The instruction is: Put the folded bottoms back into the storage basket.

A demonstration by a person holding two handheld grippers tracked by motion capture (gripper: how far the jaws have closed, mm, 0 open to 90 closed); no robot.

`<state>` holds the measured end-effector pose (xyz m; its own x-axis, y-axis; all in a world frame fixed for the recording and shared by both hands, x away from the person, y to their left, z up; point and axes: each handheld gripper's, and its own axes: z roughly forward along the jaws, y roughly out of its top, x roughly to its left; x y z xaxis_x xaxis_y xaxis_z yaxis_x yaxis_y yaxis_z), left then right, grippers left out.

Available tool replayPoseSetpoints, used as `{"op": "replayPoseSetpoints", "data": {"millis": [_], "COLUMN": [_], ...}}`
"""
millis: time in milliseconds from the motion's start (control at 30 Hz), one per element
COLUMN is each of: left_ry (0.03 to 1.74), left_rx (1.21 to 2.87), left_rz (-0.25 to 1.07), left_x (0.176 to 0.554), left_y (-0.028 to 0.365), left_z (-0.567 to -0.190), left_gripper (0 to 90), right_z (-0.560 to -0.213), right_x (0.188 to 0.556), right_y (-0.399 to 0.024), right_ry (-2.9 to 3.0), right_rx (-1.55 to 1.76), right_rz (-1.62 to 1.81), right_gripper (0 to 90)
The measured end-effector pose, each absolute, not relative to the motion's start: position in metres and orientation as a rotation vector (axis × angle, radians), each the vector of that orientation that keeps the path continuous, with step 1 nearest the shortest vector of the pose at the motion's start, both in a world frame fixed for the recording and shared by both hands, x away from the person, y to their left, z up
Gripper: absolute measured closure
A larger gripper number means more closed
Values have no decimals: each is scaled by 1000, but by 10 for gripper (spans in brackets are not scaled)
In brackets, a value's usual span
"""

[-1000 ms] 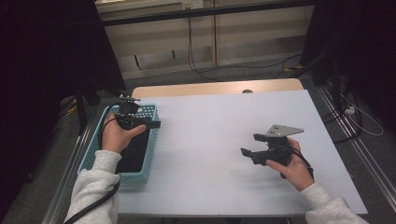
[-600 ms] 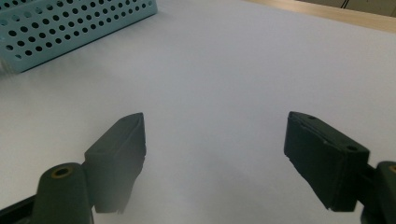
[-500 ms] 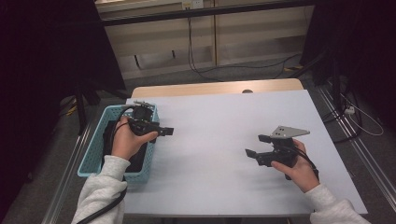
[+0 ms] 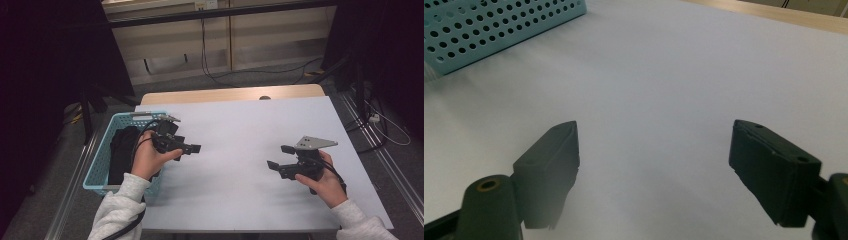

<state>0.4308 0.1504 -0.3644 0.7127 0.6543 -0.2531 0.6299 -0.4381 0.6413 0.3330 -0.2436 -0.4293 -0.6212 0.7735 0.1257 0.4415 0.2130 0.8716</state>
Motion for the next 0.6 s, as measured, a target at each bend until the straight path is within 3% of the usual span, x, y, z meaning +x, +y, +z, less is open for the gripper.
{"op": "replayPoseSetpoints", "data": {"millis": [600], "left_ry": [894], "left_rx": [2200], "left_rz": [2], "left_x": [410], "left_y": [139], "left_z": [-386], "left_gripper": [155], "right_z": [-431], "right_x": [325], "right_y": [-254], "right_ry": [2171], "right_rx": [1127], "right_rz": [1362], "right_gripper": [190]}}
